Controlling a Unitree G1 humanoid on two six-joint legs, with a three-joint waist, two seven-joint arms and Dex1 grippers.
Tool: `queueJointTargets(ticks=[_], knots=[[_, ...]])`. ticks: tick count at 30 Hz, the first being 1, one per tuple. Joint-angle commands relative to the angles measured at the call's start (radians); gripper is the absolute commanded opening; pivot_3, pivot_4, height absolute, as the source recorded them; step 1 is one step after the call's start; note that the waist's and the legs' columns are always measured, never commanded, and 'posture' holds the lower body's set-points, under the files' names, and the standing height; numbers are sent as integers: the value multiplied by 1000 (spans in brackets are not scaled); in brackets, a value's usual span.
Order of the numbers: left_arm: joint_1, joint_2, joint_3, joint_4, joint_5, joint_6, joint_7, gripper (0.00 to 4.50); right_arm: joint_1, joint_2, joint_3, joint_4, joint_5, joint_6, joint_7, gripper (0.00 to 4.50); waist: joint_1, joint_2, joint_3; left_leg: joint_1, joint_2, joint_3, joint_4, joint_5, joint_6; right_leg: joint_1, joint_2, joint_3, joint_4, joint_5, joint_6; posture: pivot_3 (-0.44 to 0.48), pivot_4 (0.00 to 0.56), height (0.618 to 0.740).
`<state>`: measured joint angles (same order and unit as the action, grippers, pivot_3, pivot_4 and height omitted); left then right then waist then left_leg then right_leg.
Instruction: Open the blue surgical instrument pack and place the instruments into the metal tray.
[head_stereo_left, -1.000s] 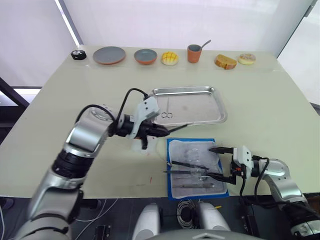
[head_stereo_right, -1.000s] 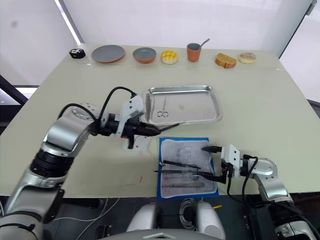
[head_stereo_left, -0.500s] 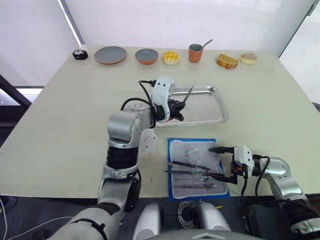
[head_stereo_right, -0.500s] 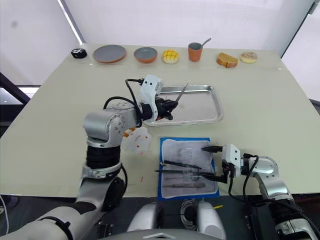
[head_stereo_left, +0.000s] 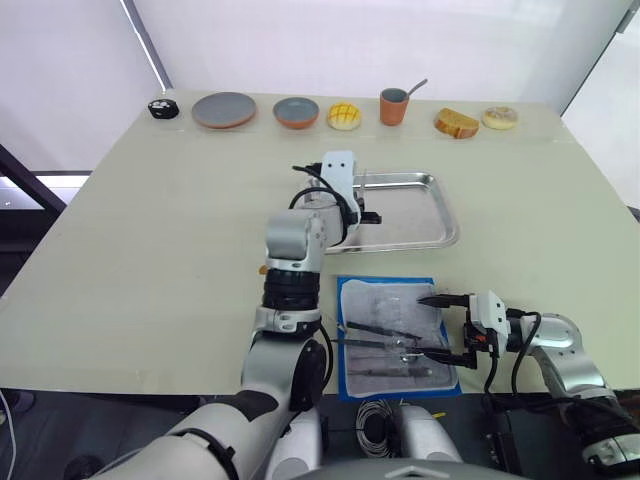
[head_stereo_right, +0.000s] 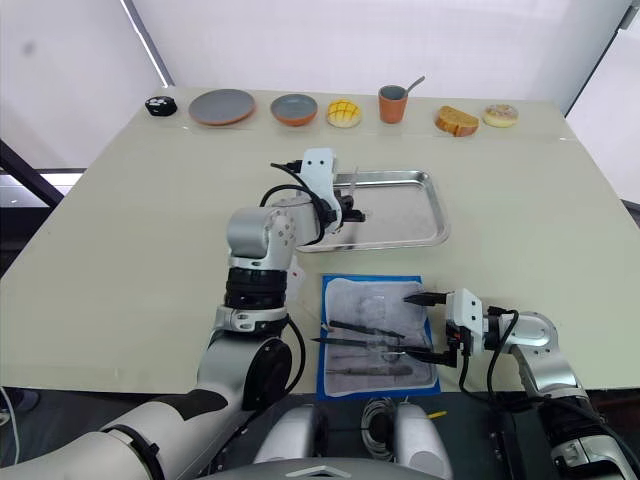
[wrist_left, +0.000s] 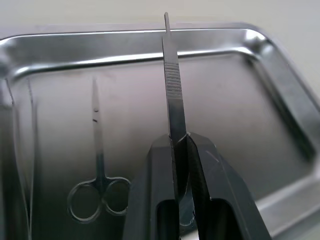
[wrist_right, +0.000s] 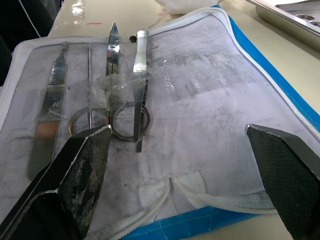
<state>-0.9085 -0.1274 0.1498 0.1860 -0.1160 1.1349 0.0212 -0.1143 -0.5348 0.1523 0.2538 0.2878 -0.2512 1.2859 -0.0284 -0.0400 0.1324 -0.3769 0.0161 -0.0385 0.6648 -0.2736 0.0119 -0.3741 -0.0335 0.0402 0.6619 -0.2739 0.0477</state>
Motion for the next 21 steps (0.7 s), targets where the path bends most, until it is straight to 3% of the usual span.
queueJointTargets(ticks=[1,21], knots=[[-36,-43,3,60,-2,-84,48,27,61,-12,64,84,-74,43,5,4500,0,0,0,0,0,0,0,0,0,0,0,0,0,0,0,0,150,740],[-58,-77,21,174,-56,-113,182,27,54,-15,63,75,-73,54,1,4500,9,0,0,0,0,0,0,0,-1,0,-1,0,0,0,1,0,150,740]])
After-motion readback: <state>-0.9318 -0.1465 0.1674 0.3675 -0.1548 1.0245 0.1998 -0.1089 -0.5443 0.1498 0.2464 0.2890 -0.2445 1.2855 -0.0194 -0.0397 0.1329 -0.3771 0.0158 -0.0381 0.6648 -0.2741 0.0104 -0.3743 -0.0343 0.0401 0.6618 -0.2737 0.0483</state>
